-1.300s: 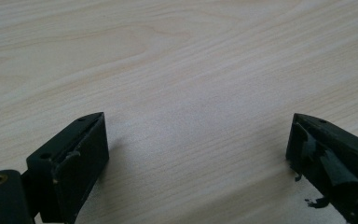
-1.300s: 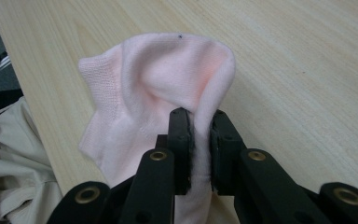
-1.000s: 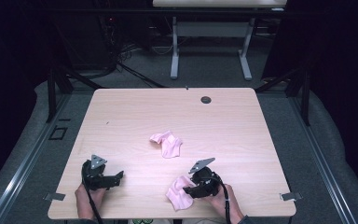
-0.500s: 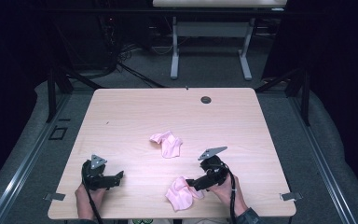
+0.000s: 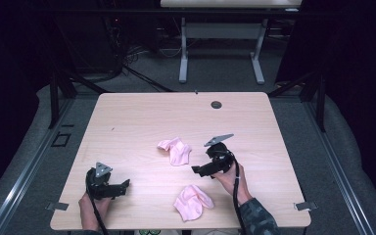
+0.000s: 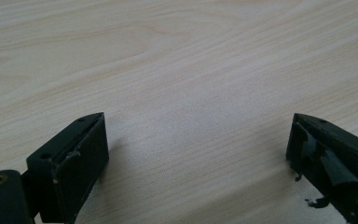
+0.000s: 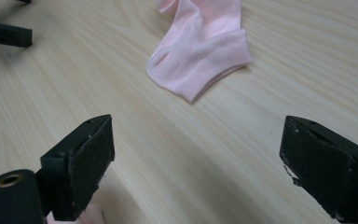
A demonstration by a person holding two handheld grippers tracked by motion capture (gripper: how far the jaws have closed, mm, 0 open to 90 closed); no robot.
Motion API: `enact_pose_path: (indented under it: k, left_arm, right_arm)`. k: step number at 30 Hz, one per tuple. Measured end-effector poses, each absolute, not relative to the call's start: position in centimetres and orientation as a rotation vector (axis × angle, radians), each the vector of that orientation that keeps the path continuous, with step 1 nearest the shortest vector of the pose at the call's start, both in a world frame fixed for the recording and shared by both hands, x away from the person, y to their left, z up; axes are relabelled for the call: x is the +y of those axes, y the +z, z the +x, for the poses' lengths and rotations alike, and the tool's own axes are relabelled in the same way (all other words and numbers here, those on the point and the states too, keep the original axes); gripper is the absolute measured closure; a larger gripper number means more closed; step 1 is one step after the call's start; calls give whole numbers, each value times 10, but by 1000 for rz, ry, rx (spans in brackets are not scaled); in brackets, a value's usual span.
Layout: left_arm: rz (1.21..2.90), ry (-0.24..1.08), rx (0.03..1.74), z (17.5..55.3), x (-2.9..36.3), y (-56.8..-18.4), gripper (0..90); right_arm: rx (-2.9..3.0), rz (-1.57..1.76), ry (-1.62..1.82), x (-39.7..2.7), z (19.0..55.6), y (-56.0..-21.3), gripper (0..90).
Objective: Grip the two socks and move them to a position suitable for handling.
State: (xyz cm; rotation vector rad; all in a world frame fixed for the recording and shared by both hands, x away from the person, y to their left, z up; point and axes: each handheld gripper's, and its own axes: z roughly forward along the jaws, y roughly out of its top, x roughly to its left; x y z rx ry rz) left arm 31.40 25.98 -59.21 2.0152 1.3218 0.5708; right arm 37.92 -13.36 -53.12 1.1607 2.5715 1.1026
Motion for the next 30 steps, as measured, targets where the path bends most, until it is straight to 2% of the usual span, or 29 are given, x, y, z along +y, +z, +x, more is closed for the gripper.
enact_pose_path:
  k: [9,16,20,23,26,28,30]
  left_arm:
    - [2016,570,1322,314,260,-592,56]
    - [2015,570,1321,314,260,-592,56]
    - [2016,569,1321,314,260,-592,56]
    - [2015,569,1322,314,260,-592,57]
    - [2016,569,1321,314,260,-592,57]
    - [2016,568,1321,314,260,-592,57]
    - [2016,568,1321,314,260,-592,58]
  right_arm:
    - [2590,1148,1063,-115,402,-537,138]
    - [2595,1083,1021,-89,423,-538,132]
    - [2630,1028,975,-70,439,-539,94]
    - [2661,1021,947,-57,452,-547,12]
    - [2693,1022,908,-46,462,-555,0]
    - [2702,1009,870,-40,466,-559,49]
    - [2682,979,863,-37,468,-561,151]
